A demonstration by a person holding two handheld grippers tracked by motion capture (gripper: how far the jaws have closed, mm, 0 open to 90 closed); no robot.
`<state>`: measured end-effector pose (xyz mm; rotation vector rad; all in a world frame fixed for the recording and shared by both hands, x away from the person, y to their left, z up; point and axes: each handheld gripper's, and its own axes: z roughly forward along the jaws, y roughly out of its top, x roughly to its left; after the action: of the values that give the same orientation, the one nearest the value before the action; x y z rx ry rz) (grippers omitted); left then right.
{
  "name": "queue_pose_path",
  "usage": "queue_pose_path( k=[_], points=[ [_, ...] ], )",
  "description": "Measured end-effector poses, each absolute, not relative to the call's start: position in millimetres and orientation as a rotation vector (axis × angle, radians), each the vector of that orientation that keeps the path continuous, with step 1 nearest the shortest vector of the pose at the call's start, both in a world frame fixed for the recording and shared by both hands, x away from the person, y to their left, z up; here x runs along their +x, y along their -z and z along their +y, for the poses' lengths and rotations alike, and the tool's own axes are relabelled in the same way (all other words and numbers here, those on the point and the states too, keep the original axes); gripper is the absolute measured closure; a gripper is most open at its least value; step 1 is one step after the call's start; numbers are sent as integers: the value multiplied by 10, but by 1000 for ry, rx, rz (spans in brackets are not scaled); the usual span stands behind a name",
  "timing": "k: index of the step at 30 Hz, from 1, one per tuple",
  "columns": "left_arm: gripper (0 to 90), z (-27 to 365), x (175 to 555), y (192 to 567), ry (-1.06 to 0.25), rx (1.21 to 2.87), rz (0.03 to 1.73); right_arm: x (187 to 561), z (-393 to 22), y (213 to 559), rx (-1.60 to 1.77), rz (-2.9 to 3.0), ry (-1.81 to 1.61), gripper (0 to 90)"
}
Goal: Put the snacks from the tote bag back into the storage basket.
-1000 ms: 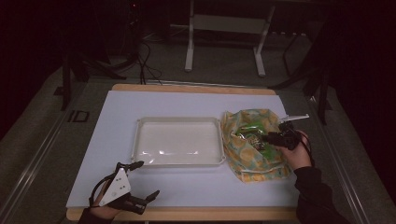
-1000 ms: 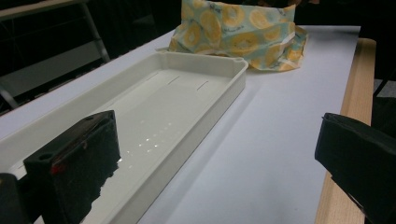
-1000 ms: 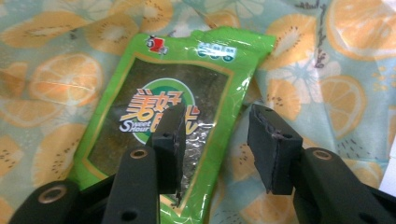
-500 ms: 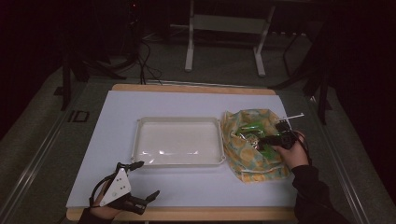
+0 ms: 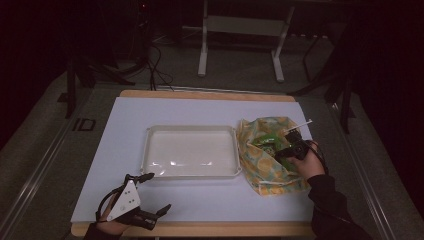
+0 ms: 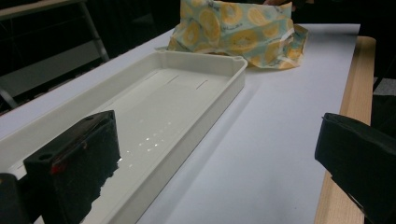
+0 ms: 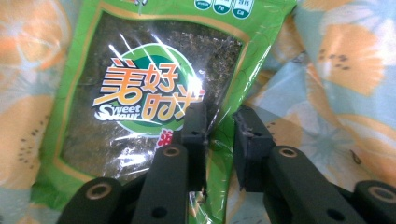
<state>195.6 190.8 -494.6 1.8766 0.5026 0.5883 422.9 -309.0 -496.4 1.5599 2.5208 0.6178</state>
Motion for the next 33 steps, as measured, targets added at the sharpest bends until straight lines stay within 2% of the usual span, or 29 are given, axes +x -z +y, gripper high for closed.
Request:
queue_pose_path(
  k=[9,13,25,33],
  points=[
    [5,1906,1952,4946,-587,1877,501,4210,-2934,4937,1539,2485,-478,853],
    [5,1909,1951,4945,-589,1876,500,4212,-2982,4940,1603,2463,-533,877],
    [5,1909,1960,4945,-588,1874,505,4185,-3110,4880,1660,2426,-672,892],
    [5,1908,1959,4945,-589,1877,503,4092,-3271,4704,1715,2348,-813,892]
  ],
)
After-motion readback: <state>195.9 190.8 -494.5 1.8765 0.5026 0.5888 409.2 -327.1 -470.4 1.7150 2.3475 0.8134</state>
